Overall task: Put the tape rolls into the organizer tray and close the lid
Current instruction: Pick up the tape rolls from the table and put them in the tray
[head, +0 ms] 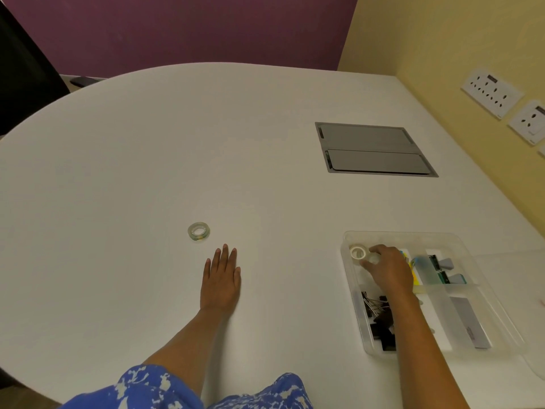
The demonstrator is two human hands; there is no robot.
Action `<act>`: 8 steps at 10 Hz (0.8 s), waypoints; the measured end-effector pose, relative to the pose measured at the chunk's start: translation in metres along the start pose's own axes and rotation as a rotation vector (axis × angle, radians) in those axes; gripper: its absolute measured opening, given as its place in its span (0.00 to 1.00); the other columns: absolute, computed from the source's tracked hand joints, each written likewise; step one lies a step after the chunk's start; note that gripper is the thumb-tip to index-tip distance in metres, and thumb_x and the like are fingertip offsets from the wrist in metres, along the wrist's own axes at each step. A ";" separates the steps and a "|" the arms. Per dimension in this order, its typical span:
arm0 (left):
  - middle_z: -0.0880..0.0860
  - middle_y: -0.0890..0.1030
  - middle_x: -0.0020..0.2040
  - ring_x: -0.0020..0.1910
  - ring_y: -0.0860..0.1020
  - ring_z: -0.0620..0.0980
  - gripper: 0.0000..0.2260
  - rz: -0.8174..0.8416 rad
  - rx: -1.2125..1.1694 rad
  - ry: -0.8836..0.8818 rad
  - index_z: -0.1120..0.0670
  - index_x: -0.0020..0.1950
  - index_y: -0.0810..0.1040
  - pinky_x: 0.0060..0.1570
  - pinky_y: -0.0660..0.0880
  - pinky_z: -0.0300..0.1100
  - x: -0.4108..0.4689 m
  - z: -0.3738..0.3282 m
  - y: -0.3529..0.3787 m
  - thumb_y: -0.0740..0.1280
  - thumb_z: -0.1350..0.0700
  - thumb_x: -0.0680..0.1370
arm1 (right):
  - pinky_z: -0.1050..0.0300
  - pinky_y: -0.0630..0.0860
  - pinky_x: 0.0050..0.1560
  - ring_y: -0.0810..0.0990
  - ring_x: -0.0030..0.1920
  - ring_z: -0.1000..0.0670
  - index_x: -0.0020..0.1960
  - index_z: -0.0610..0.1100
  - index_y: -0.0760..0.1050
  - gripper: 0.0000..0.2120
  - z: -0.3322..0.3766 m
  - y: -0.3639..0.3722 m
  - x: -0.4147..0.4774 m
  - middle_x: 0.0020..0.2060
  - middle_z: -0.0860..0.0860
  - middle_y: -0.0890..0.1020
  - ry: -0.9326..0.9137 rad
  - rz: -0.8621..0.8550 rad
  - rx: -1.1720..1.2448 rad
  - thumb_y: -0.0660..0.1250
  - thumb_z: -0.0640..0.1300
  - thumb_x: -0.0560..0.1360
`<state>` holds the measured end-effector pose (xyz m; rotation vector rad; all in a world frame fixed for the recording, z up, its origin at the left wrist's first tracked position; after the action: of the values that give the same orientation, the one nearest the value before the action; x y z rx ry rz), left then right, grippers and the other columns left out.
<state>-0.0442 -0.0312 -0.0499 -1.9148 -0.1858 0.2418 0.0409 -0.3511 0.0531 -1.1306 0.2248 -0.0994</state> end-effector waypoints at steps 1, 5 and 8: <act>0.51 0.44 0.80 0.78 0.43 0.49 0.23 0.004 -0.008 0.003 0.52 0.78 0.45 0.78 0.41 0.47 0.000 -0.001 0.000 0.46 0.52 0.84 | 0.50 0.75 0.53 0.77 0.58 0.39 0.61 0.38 0.74 0.19 -0.012 0.008 -0.001 0.60 0.38 0.75 0.024 0.109 -0.039 0.72 0.41 0.73; 0.51 0.45 0.80 0.78 0.44 0.49 0.23 0.000 -0.006 0.004 0.51 0.78 0.46 0.78 0.42 0.47 0.000 -0.001 -0.001 0.46 0.52 0.84 | 0.52 0.74 0.56 0.76 0.59 0.40 0.61 0.36 0.71 0.22 -0.009 0.018 0.008 0.61 0.38 0.71 0.041 0.207 -0.180 0.74 0.38 0.71; 0.51 0.46 0.80 0.79 0.44 0.49 0.23 -0.010 -0.021 0.007 0.51 0.78 0.47 0.78 0.42 0.47 0.001 0.000 0.001 0.47 0.52 0.84 | 0.51 0.74 0.54 0.75 0.59 0.40 0.59 0.38 0.74 0.13 -0.008 0.021 0.008 0.60 0.39 0.72 0.012 0.124 -0.242 0.63 0.31 0.75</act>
<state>-0.0435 -0.0310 -0.0509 -1.9352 -0.1939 0.2279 0.0461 -0.3511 0.0297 -1.3542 0.3232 0.0321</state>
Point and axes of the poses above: each hand's wrist, its own x-axis towards the middle knuckle, its own y-axis out of the palm, z = x × y, the point moved 1 cm from there along x, towards the middle knuckle
